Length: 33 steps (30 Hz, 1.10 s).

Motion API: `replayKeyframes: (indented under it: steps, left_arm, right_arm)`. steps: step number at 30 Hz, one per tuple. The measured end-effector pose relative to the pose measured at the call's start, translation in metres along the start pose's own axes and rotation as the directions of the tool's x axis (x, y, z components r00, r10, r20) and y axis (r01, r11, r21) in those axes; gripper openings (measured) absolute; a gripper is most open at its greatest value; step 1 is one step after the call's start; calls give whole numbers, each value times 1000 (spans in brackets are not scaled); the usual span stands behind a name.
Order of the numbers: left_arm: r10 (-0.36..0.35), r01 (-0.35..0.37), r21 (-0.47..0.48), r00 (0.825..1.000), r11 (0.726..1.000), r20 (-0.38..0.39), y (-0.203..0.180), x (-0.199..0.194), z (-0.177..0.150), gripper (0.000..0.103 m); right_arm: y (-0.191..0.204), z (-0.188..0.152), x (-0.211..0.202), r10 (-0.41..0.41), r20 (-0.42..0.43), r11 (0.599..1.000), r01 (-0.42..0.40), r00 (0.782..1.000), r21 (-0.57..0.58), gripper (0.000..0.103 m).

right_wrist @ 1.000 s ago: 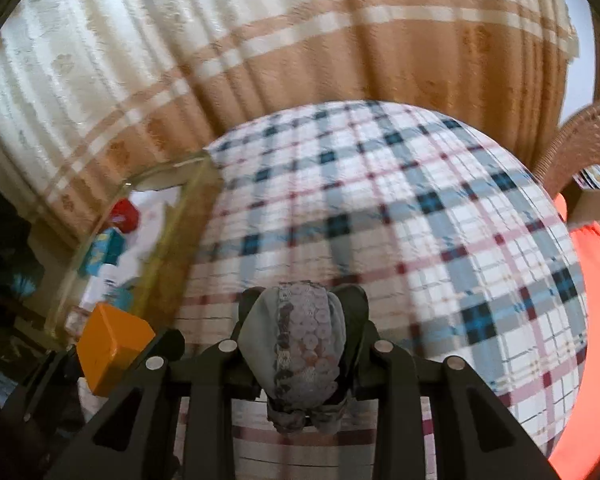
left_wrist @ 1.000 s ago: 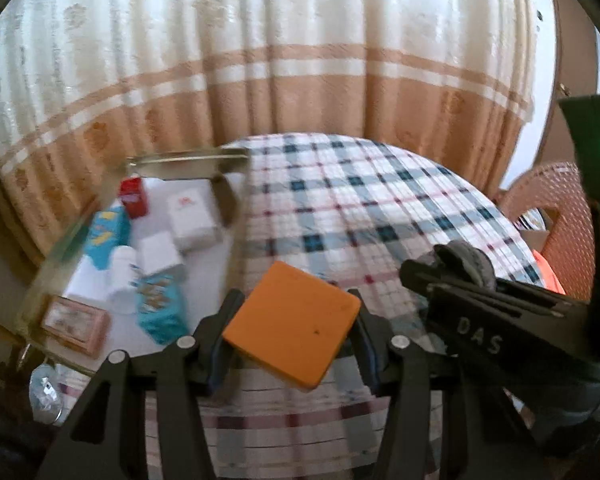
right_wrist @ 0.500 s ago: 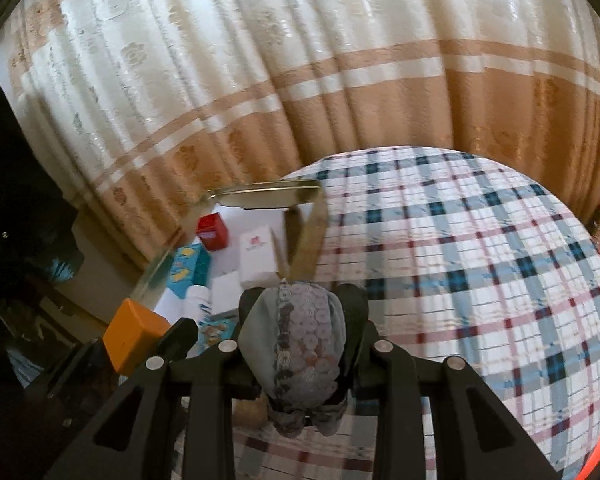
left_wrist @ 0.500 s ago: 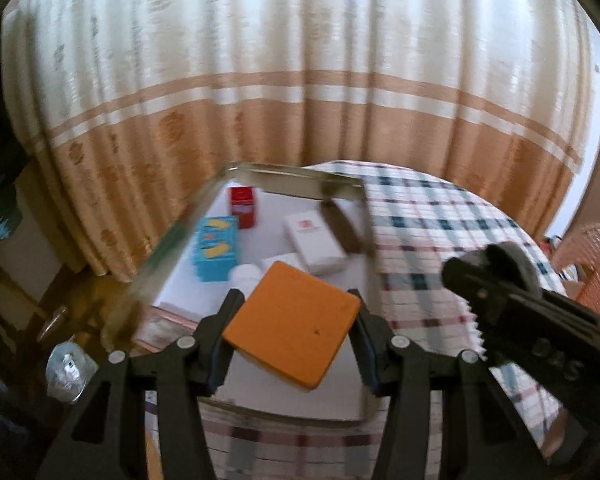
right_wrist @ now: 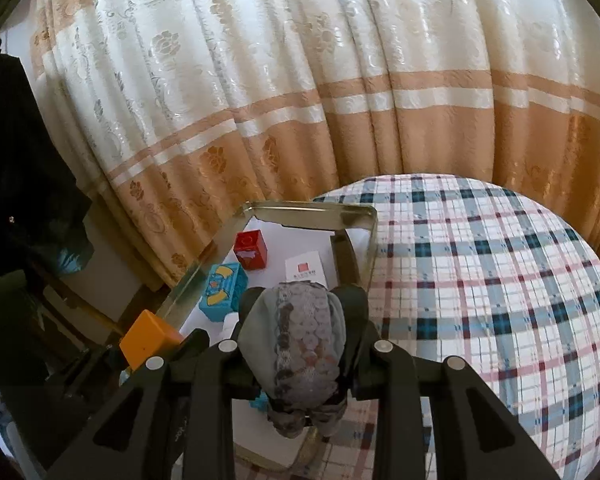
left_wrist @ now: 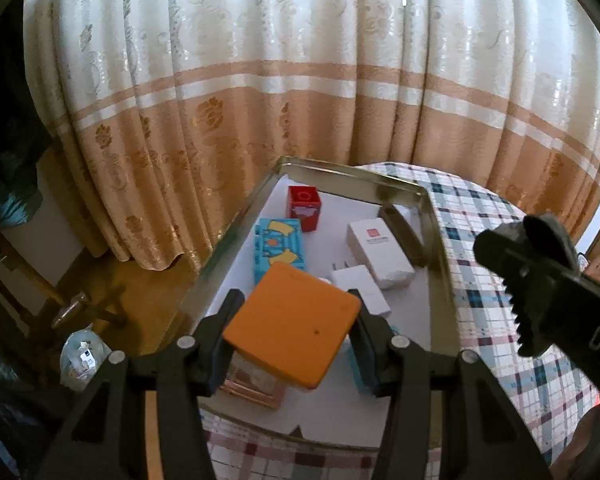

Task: Organize rigid objects
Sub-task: 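Carry the orange cube with the left gripper while the right carries the clip to the tray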

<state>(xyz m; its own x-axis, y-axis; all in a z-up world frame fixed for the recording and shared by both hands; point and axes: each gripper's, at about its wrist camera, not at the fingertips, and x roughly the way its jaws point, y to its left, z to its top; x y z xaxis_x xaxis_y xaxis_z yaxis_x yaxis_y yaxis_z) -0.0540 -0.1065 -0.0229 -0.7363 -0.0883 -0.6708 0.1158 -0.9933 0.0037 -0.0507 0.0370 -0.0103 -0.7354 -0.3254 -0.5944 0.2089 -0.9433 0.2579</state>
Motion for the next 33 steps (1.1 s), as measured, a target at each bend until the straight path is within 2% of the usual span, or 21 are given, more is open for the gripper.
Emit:
replayKeyframes:
  steps: [12,22,33]
  left_arm:
    - [21,-21,-6,1000,1000,-7,6,25,32,51]
    - [45,-45,9,996,999,-71,3,54,46,51]
    - [95,-89,46,985,995,-146,4,73,36,51]
  right_arm:
    - [2,38,35,-62,26,998,63,998,-21,32]
    - [1,57,81,-60,-39,998,59,997,-3,32]
    - [-6,64,123,-83,-128,997,82,988,-13,32]
